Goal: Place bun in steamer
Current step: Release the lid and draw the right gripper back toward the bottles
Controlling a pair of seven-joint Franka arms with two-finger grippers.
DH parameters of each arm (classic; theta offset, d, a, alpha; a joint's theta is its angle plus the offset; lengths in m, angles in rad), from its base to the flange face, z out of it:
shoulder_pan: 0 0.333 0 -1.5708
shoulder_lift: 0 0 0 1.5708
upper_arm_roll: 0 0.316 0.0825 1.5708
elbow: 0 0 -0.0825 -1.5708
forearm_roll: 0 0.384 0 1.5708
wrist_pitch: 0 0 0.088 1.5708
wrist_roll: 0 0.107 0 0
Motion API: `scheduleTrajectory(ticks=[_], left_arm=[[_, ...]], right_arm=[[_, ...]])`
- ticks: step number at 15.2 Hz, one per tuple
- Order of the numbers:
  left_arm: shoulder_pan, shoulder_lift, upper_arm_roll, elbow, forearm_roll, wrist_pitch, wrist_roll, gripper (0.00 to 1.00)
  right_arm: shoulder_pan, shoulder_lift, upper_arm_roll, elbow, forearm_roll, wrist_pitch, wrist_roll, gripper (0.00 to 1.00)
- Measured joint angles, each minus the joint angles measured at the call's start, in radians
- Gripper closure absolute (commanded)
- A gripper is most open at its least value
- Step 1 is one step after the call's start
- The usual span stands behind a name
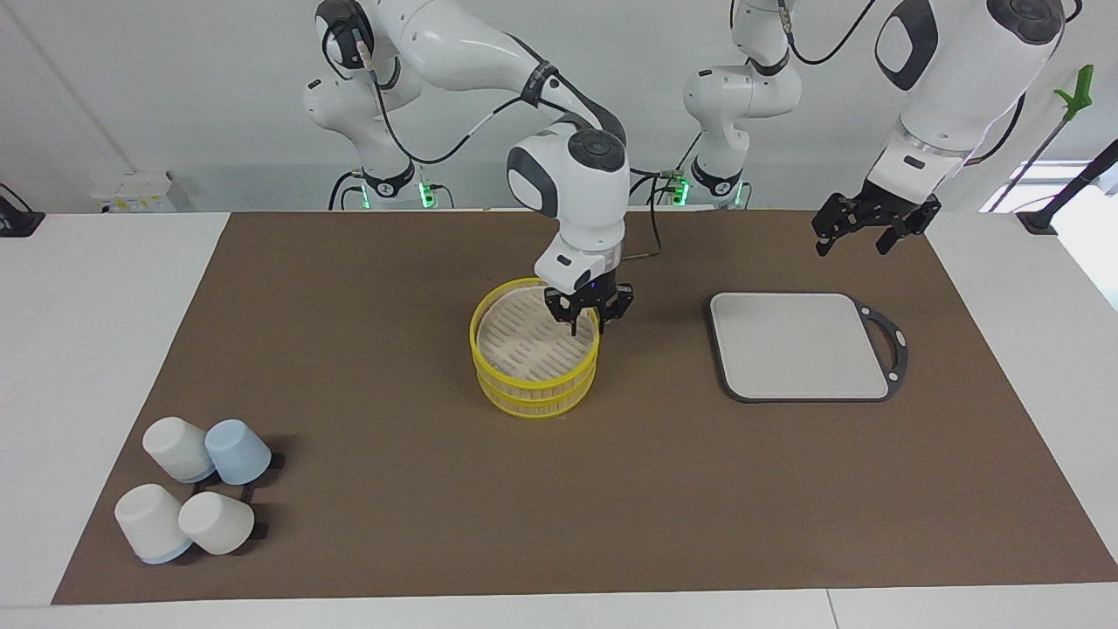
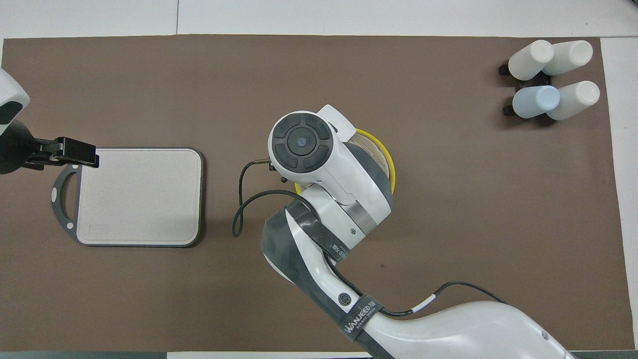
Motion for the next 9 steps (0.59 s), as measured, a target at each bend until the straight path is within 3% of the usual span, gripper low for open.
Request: scheduleTrajectory(ticks=[4,9], left_arm=[[0.000,0.000,0.000,0.000,0.000,0.000,0.000,0.00],[0.000,0.000,0.000,0.000,0.000,0.000,0.000,0.00]], right_arm=[[-0.090,-0.082,-0.002,0.001,0.000,-0.132,-0.115,0.00],[-0.318,-0.206,-0.008,0.002,0.001,-0.330,-0.281,0.00]])
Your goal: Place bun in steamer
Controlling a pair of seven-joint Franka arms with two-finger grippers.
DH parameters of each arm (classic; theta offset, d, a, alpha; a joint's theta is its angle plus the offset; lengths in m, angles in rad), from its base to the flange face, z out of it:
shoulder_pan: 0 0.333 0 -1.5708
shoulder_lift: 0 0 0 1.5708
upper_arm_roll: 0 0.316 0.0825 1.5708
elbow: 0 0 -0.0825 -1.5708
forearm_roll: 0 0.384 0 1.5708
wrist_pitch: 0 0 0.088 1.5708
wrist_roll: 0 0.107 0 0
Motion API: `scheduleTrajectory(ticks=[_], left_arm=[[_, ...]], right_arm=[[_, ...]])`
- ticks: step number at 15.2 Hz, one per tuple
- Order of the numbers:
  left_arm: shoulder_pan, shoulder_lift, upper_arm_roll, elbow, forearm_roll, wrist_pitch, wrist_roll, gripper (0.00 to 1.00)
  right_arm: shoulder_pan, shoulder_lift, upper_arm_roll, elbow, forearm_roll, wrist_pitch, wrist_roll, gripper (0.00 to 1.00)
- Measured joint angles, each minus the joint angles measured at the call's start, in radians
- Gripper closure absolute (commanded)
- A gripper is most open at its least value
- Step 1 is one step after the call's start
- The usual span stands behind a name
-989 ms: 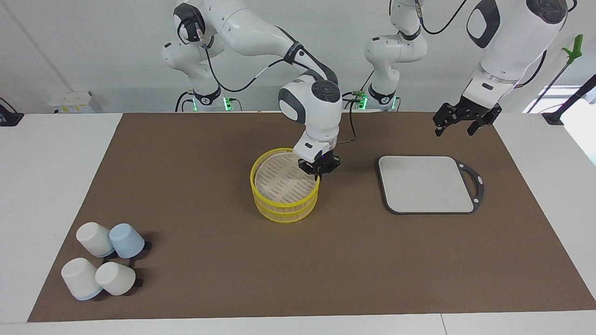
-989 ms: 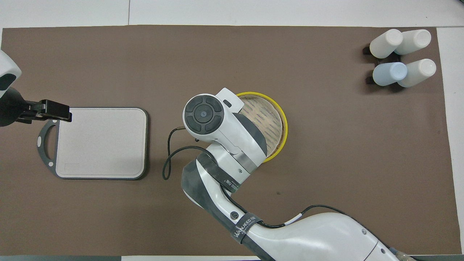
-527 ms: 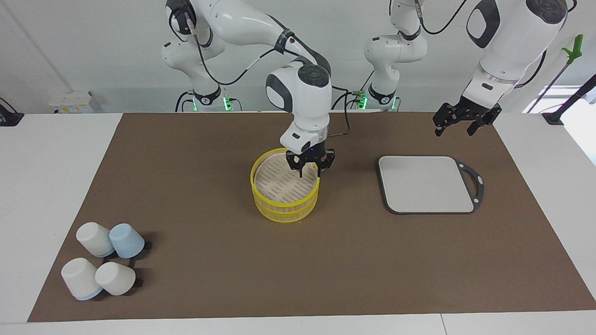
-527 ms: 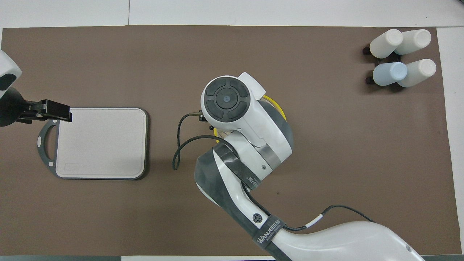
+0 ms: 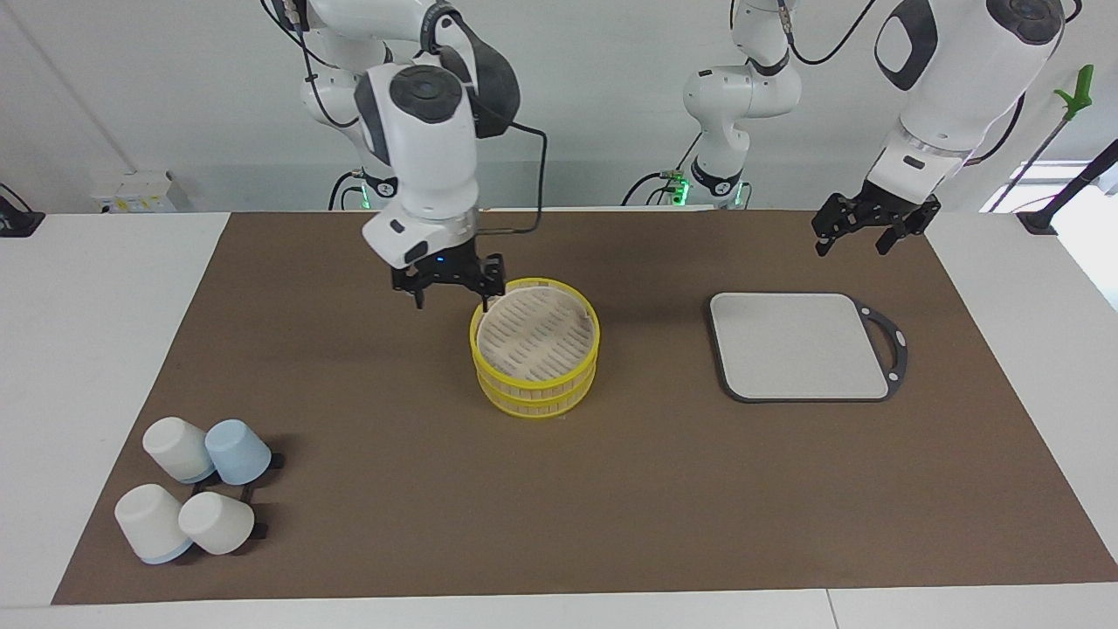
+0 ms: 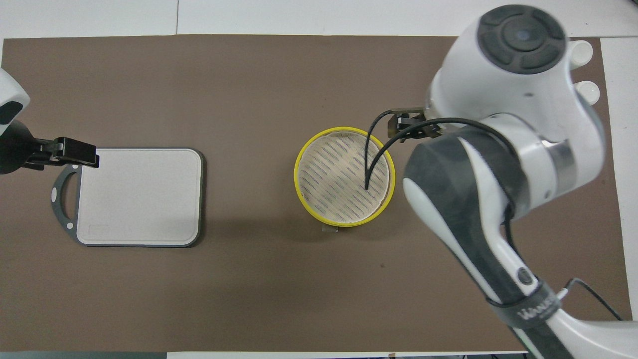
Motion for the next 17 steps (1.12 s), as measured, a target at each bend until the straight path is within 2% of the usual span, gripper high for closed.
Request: scheduleTrajectory(ticks=[2,6,14,17], left_arm=[[0.000,0.000,0.000,0.000,0.000,0.000,0.000,0.00],[0.000,0.000,0.000,0.000,0.000,0.000,0.000,0.00],[0.000,0.000,-0.002,0.000,0.000,0.000,0.000,0.00],[0.000,-0.001,-0.002,0.000,0.000,0.000,0.000,0.00]], right_arm=[[-0.099,-0.040,-0.001,-0.004,0.001,-0.075,-0.090,0.00],[-0.230,-0.084,0.001,-0.030,0.011,-0.113,-0.153,0.00],[-0.245,-0.199,0.007,-0.207,0.021,-0.089,-0.174,0.00],[-0.239,-0.235,-0.031,-0.250,0.106,-0.059,-0.176,0.00]])
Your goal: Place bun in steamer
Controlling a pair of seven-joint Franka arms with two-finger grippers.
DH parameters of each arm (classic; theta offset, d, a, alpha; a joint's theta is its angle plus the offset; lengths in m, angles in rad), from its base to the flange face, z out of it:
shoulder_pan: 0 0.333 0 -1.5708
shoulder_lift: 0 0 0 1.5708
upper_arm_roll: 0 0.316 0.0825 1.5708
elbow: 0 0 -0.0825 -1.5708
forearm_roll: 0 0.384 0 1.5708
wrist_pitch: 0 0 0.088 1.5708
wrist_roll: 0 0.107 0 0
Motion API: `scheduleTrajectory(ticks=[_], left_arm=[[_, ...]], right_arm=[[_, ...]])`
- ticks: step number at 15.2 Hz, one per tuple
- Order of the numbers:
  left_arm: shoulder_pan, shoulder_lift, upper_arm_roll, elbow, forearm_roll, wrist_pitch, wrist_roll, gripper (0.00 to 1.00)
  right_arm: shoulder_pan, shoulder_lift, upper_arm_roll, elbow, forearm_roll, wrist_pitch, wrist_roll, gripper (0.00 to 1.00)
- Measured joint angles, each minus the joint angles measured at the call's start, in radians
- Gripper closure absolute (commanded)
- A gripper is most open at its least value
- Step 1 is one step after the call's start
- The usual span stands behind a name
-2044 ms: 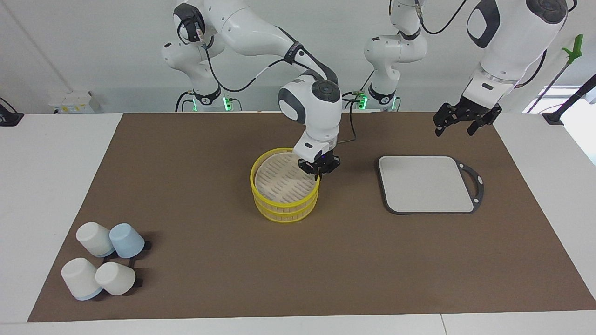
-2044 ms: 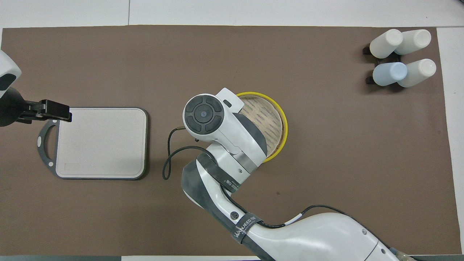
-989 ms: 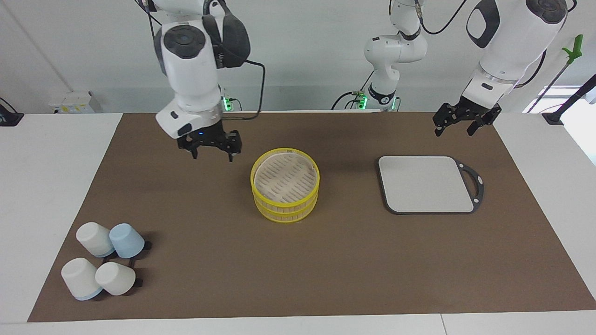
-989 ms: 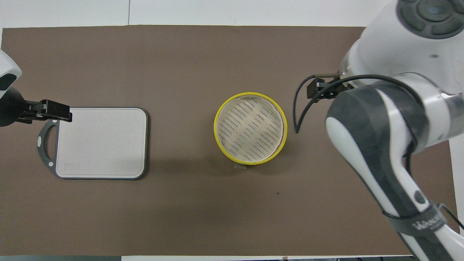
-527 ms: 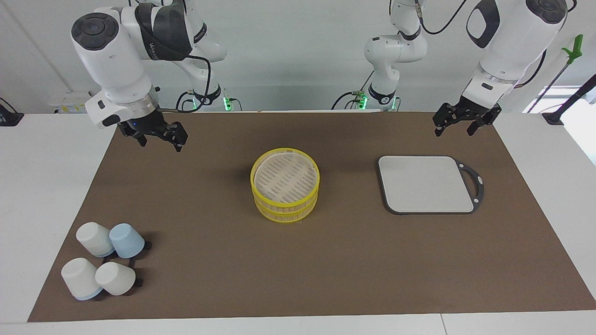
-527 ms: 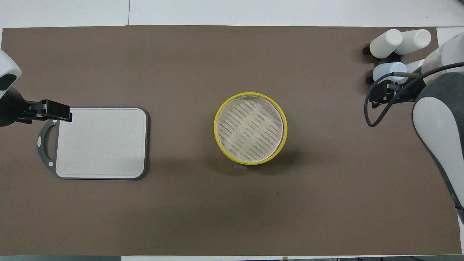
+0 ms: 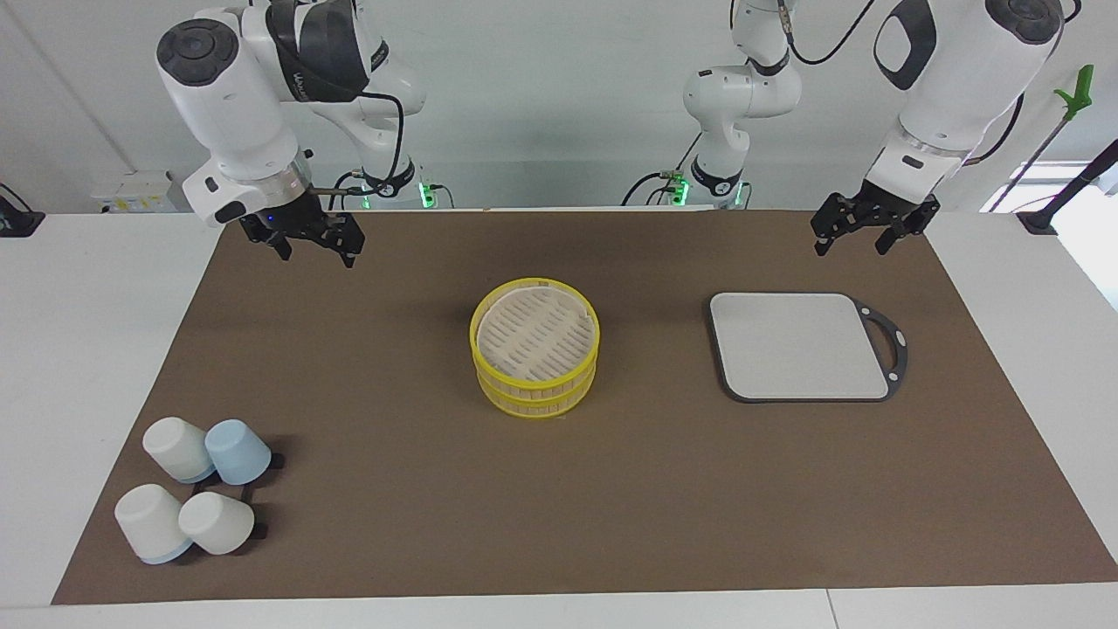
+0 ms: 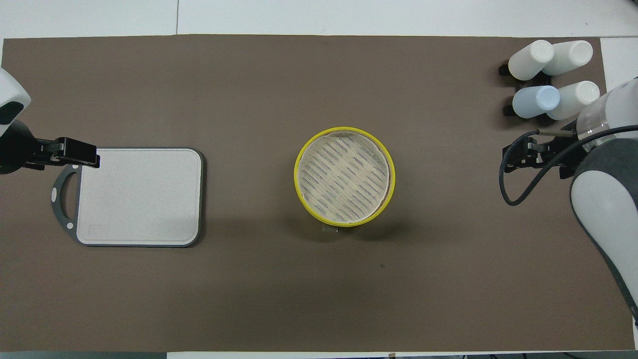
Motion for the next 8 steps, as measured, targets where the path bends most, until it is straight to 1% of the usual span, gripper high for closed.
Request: scheduleTrajectory(ticks=[3,8], left_arm=[[0.000,0.000,0.000,0.000,0.000,0.000,0.000,0.00],[0.000,0.000,0.000,0.000,0.000,0.000,0.000,0.00]], right_arm=[[0.001,-0.006,-0.055,-0.003,0.051,0.015,-0.045,0.00],[0.015,-0.006,-0.053,-0.004,0.054,0.098,-0.053,0.00]])
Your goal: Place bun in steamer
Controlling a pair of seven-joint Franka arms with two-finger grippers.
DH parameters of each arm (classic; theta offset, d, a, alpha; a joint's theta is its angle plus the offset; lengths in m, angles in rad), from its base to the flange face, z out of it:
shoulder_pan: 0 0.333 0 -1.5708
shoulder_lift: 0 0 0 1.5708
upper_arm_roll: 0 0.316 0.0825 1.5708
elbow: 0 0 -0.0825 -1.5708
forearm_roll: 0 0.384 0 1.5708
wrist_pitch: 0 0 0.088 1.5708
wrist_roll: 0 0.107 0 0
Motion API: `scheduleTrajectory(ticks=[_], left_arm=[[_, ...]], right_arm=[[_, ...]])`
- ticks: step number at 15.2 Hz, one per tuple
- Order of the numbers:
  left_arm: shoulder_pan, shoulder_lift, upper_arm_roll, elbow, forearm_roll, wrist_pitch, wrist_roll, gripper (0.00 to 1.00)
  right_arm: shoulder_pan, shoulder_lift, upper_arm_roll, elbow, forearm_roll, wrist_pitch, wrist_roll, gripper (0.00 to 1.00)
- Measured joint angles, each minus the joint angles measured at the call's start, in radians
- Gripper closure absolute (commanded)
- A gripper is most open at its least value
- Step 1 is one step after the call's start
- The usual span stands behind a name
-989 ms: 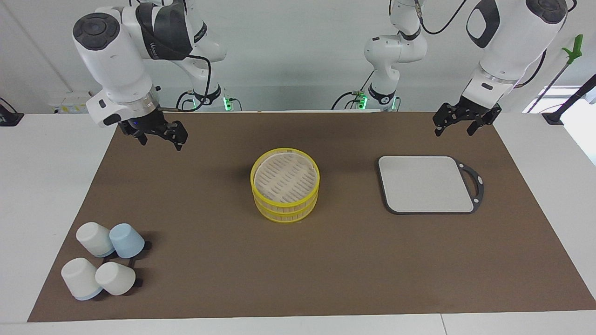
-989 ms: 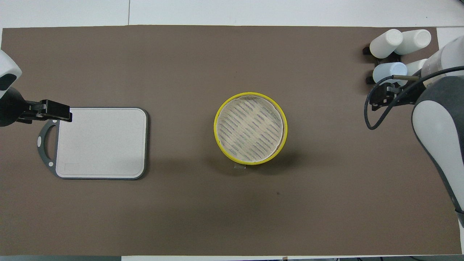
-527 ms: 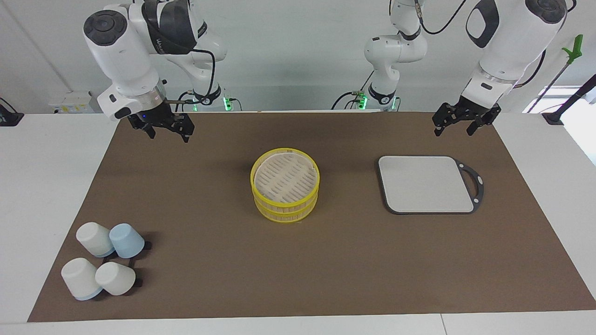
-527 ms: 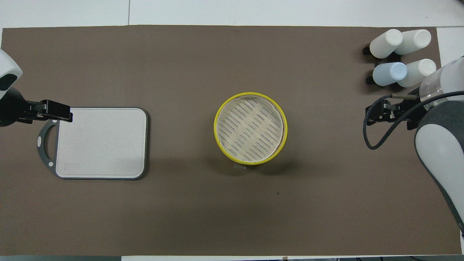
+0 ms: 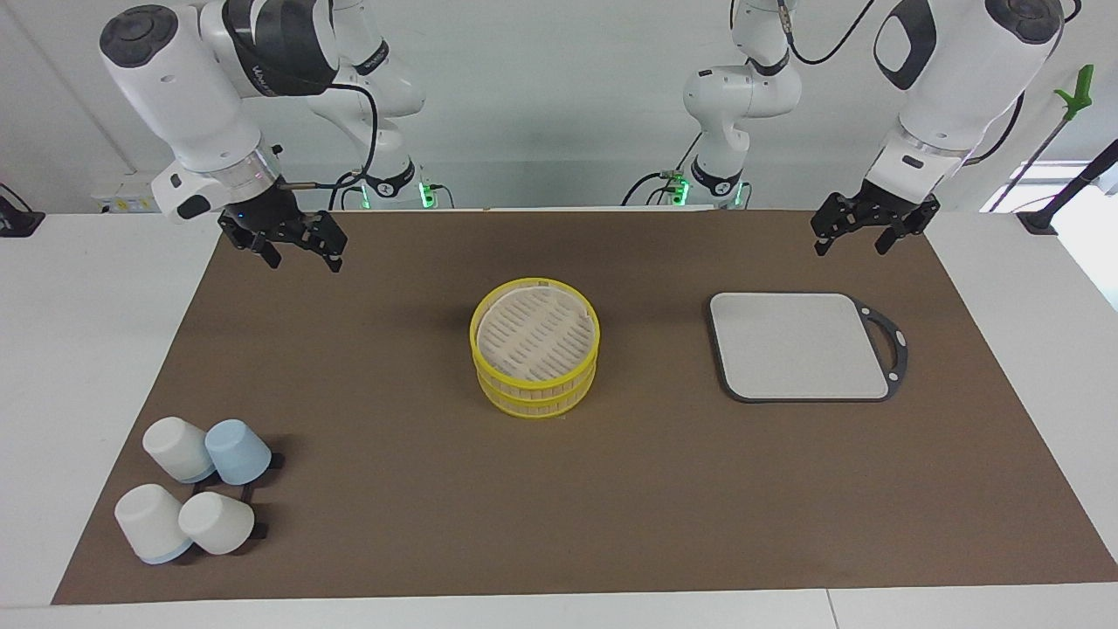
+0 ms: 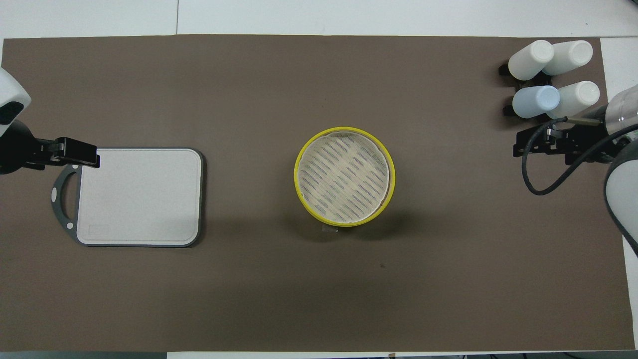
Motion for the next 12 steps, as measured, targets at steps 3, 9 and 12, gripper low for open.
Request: scheduleTrajectory(ticks=[3,9,12], left_arm=[[0.000,0.000,0.000,0.000,0.000,0.000,0.000,0.00],[0.000,0.000,-0.002,0.000,0.000,0.000,0.000,0.00],[0.000,0.000,-0.002,0.000,0.000,0.000,0.000,0.00]], right_arm=[[0.000,0.000,0.001,0.001,-0.010,0.009,-0.001,0.00],[0.000,0.000,0.001,0.023,-0.037,0.006,-0.006,0.00],[0.001,0.000,0.011,0.024,-0.054,0.006,-0.006,0.00]])
